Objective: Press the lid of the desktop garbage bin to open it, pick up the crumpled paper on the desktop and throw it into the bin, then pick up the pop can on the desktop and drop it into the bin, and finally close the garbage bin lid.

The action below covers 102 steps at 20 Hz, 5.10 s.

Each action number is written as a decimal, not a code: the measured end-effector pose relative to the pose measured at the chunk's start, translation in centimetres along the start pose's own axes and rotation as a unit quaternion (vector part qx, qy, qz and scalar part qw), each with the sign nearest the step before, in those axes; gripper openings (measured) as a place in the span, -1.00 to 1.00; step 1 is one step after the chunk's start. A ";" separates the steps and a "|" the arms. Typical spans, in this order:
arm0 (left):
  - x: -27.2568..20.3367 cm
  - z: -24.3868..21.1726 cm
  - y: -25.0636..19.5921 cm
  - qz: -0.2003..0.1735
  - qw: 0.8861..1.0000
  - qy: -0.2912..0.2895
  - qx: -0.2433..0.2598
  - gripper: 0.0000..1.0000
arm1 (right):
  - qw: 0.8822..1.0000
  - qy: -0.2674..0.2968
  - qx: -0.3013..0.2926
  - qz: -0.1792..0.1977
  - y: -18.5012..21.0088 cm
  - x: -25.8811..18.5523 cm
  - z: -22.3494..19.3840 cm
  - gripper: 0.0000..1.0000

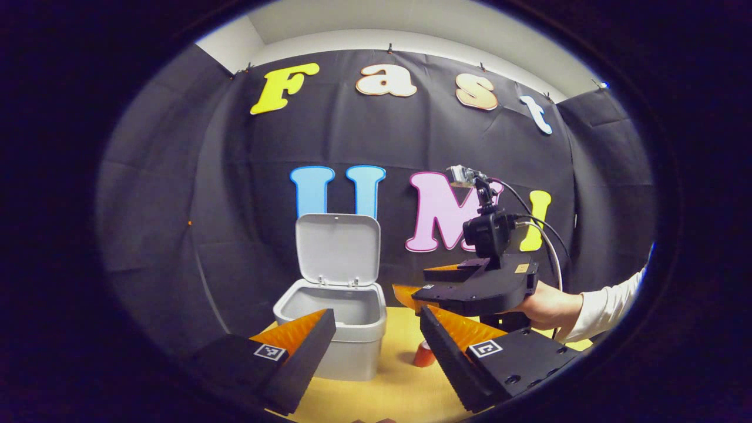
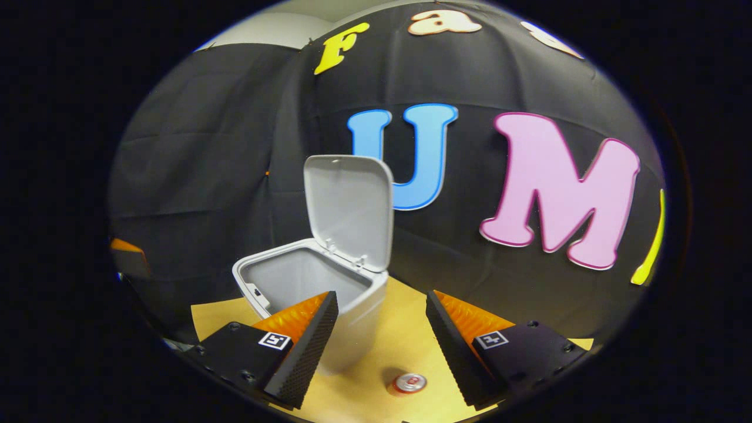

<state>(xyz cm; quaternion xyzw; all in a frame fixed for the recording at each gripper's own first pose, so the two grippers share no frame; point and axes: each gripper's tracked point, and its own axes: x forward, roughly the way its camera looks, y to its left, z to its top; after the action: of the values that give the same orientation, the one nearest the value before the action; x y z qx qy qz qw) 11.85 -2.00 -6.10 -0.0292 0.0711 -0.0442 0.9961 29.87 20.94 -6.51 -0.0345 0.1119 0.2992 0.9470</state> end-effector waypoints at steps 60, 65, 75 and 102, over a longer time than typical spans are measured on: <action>17.8 1.9 -2.4 -0.118 0.992 -0.037 0.031 0.68 | 0.970 0.085 0.087 -0.209 -9.8 -18.9 -8.7 0.94; 19.3 0.3 6.5 -0.048 0.997 0.025 0.056 0.68 | 0.971 0.085 0.097 -0.201 -7.9 -18.7 -9.0 0.95; 19.1 -6.1 11.3 0.006 0.992 0.126 0.022 0.75 | 0.967 0.093 0.118 -0.205 -7.9 -19.6 -10.6 0.94; 28.4 11.3 15.5 0.047 0.997 0.020 0.062 0.86 | 0.969 0.074 0.131 -0.194 -9.3 -21.2 -10.7 0.94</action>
<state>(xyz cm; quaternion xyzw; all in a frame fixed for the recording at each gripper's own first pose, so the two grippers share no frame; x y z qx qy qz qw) 42.80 11.34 0.17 0.0370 0.0891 -0.0019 0.9953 16.27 0.02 -11.97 0.0470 0.2109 0.0890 0.9723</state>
